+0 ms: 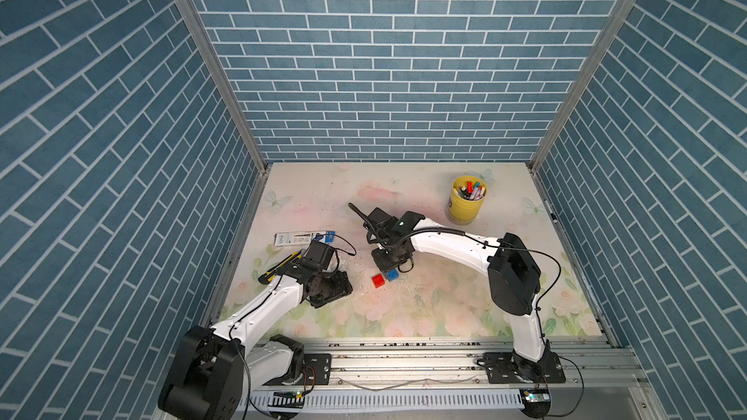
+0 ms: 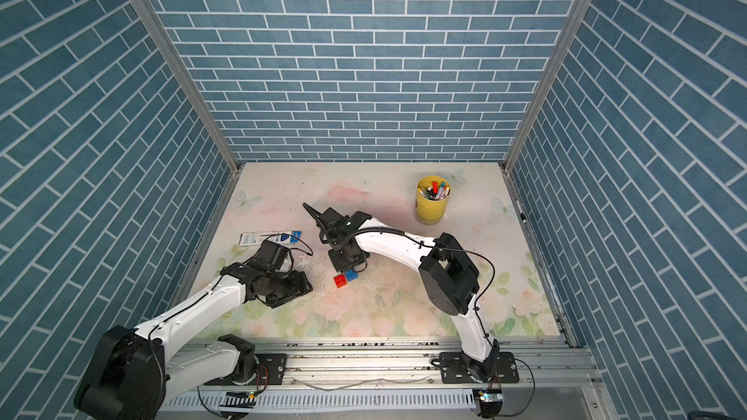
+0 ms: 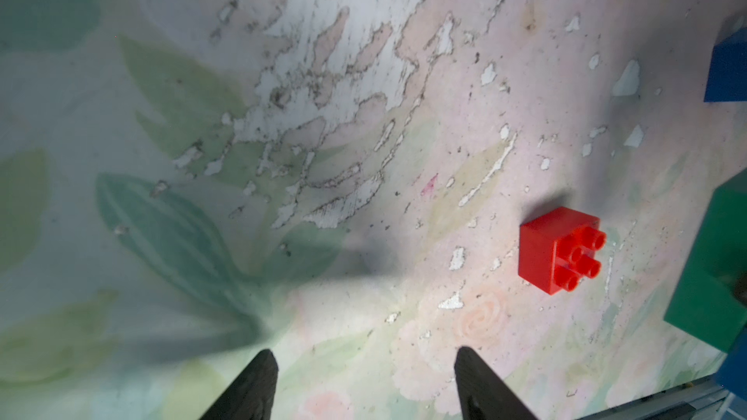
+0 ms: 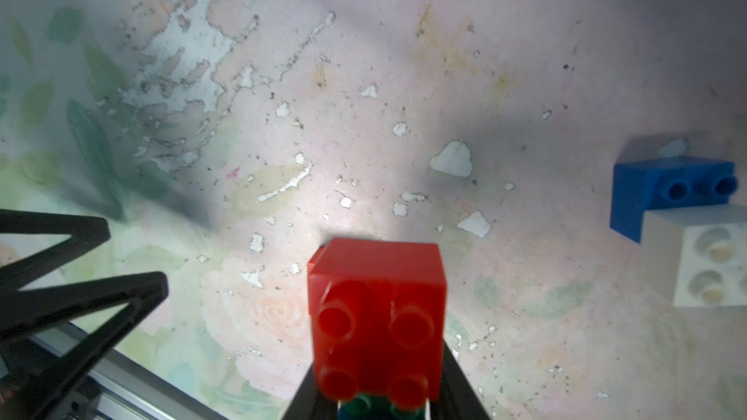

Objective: Assemble the letter y with lego
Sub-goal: Assemble the lego brick with the lego brick.

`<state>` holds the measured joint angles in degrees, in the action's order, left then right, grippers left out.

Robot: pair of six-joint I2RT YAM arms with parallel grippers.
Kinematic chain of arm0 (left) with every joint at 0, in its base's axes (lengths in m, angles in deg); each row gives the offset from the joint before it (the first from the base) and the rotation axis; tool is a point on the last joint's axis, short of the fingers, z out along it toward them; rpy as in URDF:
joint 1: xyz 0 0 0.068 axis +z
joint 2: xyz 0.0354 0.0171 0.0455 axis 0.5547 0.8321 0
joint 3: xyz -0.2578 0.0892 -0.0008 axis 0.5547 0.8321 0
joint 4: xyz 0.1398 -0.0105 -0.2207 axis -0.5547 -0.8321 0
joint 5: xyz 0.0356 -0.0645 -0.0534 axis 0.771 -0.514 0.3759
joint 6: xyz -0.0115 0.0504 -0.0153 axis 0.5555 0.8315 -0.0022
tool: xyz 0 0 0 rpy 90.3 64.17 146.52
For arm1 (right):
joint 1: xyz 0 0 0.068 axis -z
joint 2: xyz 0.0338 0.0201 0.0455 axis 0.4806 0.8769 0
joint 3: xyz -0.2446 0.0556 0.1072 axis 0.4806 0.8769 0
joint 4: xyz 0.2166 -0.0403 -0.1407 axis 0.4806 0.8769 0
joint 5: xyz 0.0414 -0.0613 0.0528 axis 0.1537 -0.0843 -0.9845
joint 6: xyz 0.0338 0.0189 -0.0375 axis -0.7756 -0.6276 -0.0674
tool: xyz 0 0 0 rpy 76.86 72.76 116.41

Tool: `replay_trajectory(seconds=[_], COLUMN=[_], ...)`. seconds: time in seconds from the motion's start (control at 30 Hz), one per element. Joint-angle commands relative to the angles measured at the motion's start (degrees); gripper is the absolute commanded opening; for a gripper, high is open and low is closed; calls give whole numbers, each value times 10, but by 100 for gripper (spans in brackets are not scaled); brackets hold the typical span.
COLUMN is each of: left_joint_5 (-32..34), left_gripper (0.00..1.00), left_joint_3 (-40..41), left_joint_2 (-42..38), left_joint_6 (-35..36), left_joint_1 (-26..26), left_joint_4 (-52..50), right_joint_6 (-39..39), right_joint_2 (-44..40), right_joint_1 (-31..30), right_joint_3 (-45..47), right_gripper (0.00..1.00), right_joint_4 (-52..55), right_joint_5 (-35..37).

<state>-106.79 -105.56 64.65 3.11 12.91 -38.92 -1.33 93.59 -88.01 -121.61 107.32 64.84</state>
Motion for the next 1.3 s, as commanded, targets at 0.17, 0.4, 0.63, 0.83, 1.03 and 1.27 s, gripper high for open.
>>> replay_trajectory(seconds=[0.17, 0.4, 0.63, 0.83, 1.03, 1.27], left_joint_5=[-7, -11, -8, -6, -3, 0], left_gripper=[72, 72, 72, 72, 72, 72], left_joint_3=[7, 10, 8, 8, 7, 7], left_joint_2=[-8, -10, -4, -2, -1, -1], left_joint_6=[8, 9, 10, 10, 11, 10], left_joint_1=[1, 0, 0, 0, 0, 1], left_joint_4=[-2, 1, 1, 0, -3, -5], right_joint_6=[-54, -63, -62, -65, -64, -50], right_joint_2=[47, 59, 60, 65, 77, 112], right_joint_1=[-20, -27, -30, -31, -30, -30], right_joint_3=[-39, -41, -31, -23, -15, -3], right_gripper=[23, 23, 23, 23, 23, 23], right_joint_4=[32, 36, 28, 20, 26, 17], right_joint_5=[6, 5, -8, -22, -22, -38])
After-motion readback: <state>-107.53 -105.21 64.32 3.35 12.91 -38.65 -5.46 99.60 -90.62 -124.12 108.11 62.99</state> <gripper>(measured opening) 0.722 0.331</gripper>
